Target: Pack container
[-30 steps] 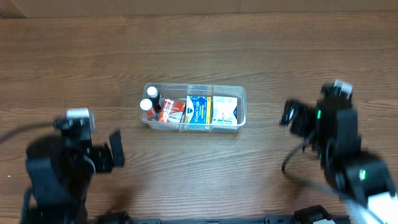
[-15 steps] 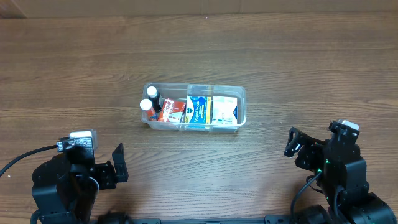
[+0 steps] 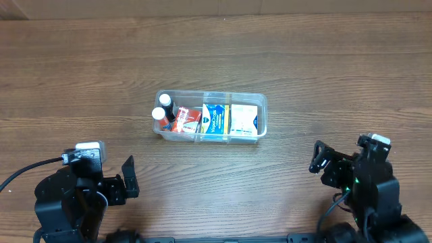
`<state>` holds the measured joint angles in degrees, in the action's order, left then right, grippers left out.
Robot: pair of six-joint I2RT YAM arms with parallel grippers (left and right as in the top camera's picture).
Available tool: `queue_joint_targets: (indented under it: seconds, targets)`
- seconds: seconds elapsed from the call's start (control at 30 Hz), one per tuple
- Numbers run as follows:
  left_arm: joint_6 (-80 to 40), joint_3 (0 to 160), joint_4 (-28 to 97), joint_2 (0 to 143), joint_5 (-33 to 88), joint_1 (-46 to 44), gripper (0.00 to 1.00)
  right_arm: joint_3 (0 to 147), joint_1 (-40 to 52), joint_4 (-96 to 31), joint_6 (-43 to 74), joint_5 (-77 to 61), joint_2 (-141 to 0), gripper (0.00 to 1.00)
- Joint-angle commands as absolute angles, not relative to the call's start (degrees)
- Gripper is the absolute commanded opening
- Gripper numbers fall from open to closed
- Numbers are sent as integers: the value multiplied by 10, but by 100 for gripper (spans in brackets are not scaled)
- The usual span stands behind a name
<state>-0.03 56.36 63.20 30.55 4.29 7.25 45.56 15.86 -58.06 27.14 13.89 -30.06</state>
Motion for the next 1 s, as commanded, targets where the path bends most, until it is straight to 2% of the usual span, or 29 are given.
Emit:
queue_joint_targets:
  seconds: [0.0, 0.2, 0.3, 0.43, 0.6, 0.77, 0.97]
  targets:
    - [-8, 559, 632, 305, 45, 75, 100, 376, 156, -504, 216, 137, -210, 100]
    - [-8, 559, 632, 305, 45, 75, 100, 193, 134, -321, 105, 54, -8, 100]
    - [-8, 559, 632, 305, 45, 75, 100, 150, 107, -239, 32, 2, -2, 100]
    - [-8, 559, 632, 305, 45, 75, 100, 99, 90, -102, -59, -2, -2, 100]
    - [-8, 559, 632, 305, 45, 75, 100, 8, 74, 24, -90, -2, -2, 100]
    - [-8, 559, 632, 305, 45, 75, 100, 4, 69, -52, -90, 2, -2, 100]
    - [-8, 559, 632, 305, 45, 75, 100, 4, 70, -48, -88, -1, -2, 100]
